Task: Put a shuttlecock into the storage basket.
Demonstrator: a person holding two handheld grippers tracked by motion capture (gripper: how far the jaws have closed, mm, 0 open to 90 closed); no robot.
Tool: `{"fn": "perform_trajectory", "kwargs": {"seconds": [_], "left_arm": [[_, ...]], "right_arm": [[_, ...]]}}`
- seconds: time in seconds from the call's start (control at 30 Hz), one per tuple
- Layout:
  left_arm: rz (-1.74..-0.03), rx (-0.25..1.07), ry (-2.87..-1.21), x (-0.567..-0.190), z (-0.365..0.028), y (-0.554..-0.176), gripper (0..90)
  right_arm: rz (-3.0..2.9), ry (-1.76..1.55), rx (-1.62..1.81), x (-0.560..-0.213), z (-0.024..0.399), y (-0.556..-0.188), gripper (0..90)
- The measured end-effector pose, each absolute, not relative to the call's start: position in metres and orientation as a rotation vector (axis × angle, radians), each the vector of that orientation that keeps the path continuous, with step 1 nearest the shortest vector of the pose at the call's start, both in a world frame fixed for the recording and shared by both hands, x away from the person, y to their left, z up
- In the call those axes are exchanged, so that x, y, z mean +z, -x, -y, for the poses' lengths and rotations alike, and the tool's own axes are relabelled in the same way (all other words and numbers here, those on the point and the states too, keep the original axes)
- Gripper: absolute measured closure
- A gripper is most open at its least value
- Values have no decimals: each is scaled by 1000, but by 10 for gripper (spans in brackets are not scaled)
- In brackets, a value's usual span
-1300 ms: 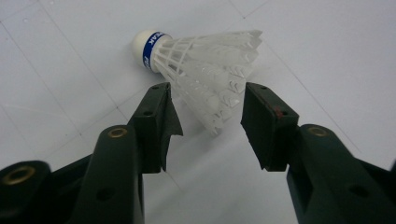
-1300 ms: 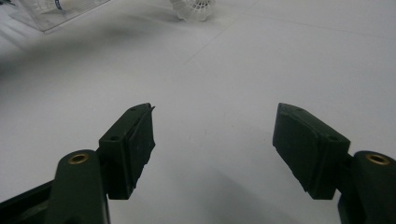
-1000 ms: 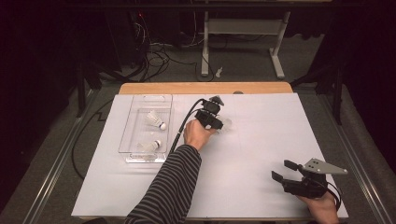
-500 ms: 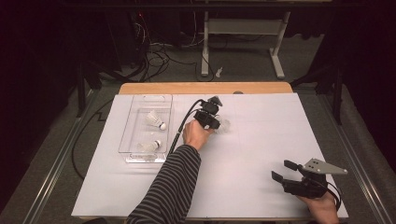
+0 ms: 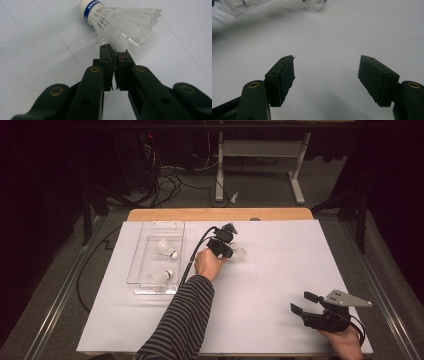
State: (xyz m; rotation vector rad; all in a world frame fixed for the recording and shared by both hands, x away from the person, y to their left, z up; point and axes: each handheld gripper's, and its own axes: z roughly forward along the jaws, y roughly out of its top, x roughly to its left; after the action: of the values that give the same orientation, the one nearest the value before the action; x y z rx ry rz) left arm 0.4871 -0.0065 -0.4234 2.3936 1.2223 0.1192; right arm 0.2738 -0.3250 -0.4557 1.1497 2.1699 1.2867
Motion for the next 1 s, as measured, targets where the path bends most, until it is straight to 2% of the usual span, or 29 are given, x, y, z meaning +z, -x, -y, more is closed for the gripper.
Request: {"fn": "perform_trajectory", "kwargs": {"seconds": [0.17, 1.0], "left_arm": [[-1223, 120, -2393, -424, 6, -487, 891], [-1164, 115, -2397, -413, 1, -480, 897]], "right_arm": [[-2169, -1149, 1287, -456, 325, -274, 300], [-2169, -1151, 1281, -456, 325, -274, 300]]}}
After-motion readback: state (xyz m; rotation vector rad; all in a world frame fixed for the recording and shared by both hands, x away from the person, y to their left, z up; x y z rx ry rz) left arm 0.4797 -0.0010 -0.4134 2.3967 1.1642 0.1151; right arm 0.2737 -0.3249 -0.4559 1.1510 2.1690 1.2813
